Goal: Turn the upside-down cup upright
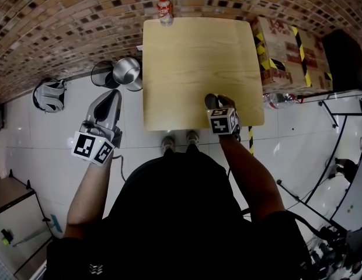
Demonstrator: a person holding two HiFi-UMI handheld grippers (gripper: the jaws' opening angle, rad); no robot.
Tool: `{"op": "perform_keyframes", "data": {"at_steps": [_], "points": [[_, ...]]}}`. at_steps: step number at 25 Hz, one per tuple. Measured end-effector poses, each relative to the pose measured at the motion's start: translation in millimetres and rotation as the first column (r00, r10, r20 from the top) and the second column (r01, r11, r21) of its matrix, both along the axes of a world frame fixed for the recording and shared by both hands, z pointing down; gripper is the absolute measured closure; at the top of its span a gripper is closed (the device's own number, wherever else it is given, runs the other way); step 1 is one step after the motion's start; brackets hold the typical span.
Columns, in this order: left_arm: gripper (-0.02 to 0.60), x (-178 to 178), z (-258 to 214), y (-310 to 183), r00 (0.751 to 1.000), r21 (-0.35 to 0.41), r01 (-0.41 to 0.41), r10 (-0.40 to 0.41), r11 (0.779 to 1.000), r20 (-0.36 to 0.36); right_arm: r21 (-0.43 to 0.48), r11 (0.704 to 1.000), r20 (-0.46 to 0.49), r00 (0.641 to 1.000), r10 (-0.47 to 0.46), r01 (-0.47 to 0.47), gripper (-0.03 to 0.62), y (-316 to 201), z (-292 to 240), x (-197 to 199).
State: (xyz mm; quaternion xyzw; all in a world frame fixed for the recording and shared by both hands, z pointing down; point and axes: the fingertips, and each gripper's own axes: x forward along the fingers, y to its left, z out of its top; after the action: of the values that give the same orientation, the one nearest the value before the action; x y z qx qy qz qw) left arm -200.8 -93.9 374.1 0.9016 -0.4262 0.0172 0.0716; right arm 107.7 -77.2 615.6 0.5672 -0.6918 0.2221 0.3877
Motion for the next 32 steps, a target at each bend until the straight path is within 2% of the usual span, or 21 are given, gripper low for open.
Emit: {"op": "perform_keyframes", "data": {"at_steps": [5, 10, 15, 19, 22, 26, 27, 31, 32], "points": [[0.574, -9.0, -2.3, 0.9, 1.000, 0.000, 0.014, -0.014, 1.000, 0.016, 0.002, 1.000, 0.102, 0.995, -0.012, 0.012, 0.551, -3.4, 6.9, -19.5], [0.574, -17.6, -2.8, -0.5, 0.999, -0.003, 0.028, -0.028, 1.000, 0.024, -0.014, 1.000, 0.156, 0.988, -0.002, 0.005, 0.536, -6.0, 13.2, -25.1], [0.574, -13.9, -2.5, -4.1, 1.000, -0.005, 0.022, -0.022, 1.000, 0.019, 0.018, 1.000, 0.197, 0.980, -0.024, 0.021, 0.534, -11.4, 11.9, -23.2], [0.574, -5.3, -3.3, -8.3, 1.000, -0.005, 0.014, -0.014, 1.000, 0.020, -0.044, 0.999, 0.186, 0.983, -0.010, 0.018, 0.536, -14.7, 22.9, -5.3], [0.574, -0.3, -3.8, -10.3, 1.000, -0.004, 0.010, -0.010, 1.000, 0.023, -0.095, 0.995, 0.216, 0.976, -0.020, 0.042, 0.533, -16.1, 33.0, -0.2], [0.574, 0.5, -1.8, -11.1, 0.999, -0.014, 0.019, -0.018, 1.000, 0.041, 0.079, 0.997, 0.228, 0.974, -0.003, -0.015, 0.542, -52.2, 5.7, 17.4], [0.574, 0.0, -1.4, -11.4, 0.999, -0.018, 0.024, -0.023, 1.000, 0.049, 0.082, 0.996, 0.220, 0.976, 0.000, -0.019, 0.540, -63.2, 5.3, 21.3], [0.574, -0.4, -4.4, -15.5, 0.997, -0.027, 0.042, -0.039, 0.999, 0.073, -0.056, 0.998, 0.201, 0.980, -0.006, 0.018, 0.522, -93.5, 30.5, 23.2], [0.574, -0.6, -5.7, -16.0, 0.996, -0.026, 0.046, -0.044, 0.999, 0.078, -0.068, 0.998, 0.203, 0.979, 0.005, 0.009, 0.540, -97.6, 32.5, 24.7]]}}
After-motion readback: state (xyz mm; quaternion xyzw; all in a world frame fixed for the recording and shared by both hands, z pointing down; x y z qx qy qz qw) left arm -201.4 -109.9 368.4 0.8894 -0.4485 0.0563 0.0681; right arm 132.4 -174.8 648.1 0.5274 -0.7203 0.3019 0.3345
